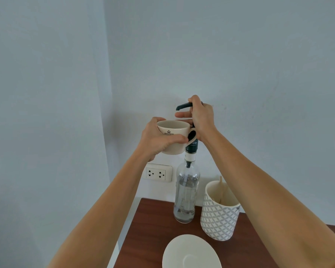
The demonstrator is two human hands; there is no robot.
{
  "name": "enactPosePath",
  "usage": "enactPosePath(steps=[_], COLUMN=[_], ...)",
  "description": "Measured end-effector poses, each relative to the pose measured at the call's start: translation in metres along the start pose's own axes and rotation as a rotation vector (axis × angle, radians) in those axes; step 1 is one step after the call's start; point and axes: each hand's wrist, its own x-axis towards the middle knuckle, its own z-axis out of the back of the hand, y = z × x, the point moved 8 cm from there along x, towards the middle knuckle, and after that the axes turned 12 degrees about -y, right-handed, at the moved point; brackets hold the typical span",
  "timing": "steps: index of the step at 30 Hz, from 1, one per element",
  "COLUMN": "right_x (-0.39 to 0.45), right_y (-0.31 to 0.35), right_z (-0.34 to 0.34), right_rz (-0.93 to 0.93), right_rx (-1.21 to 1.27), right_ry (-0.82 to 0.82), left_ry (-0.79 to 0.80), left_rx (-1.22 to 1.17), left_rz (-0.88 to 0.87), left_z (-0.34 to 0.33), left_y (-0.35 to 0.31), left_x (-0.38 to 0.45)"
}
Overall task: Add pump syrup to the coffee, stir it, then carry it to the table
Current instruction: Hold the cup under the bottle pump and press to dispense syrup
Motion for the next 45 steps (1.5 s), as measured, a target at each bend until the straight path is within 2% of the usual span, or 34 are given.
enactPosePath(steps=[45], right_x=[0.0056], right_y=[-0.0081], right_z=[0.0009], right_rz=[-0.001], right_rx=[-0.003], right_ry=[0.015], left_ry=[0.002], left_rx=[-0.006], left_rz=[0.031], left_z=[-0.0020], left_y=[0.0040], left_x=[-0.0012])
